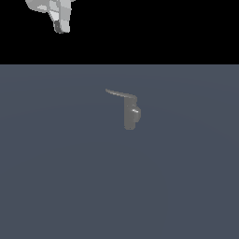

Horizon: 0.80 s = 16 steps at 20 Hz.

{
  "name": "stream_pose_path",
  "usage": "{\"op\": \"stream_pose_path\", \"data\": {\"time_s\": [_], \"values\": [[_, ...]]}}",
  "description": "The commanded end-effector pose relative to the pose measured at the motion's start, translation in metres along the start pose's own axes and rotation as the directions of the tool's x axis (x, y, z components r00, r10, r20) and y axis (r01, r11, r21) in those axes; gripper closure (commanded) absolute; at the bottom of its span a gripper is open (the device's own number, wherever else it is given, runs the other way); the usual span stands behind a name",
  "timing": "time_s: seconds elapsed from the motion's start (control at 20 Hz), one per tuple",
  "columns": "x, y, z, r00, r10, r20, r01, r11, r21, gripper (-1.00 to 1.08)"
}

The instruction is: Turn on the faucet by rotating a designated handle.

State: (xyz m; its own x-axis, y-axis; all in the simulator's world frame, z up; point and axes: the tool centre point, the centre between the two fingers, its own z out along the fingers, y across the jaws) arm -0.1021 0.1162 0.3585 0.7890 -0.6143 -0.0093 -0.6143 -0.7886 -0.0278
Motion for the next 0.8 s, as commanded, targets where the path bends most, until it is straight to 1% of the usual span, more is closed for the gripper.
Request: {"op": "stream_pose_path", "data": {"time_s": [0.0,0.2,0.4,0.6,0.75], "values": [[0.01,-0.012,0.011,0.999,0.054,-0.001,-0.054,0.999,0.001,1.08],[0.028,-0.028,0.027,0.991,0.136,-0.002,-0.136,0.991,0.0,1.08],[0.047,-0.043,0.044,0.976,0.218,-0.003,-0.218,0.976,-0.001,1.08],[0.068,-0.056,0.061,0.954,0.3,-0.006,-0.3,0.954,-0.002,1.08],[0.085,-0.065,0.074,0.932,0.363,-0.008,-0.363,0.932,-0.003,1.08]]}}
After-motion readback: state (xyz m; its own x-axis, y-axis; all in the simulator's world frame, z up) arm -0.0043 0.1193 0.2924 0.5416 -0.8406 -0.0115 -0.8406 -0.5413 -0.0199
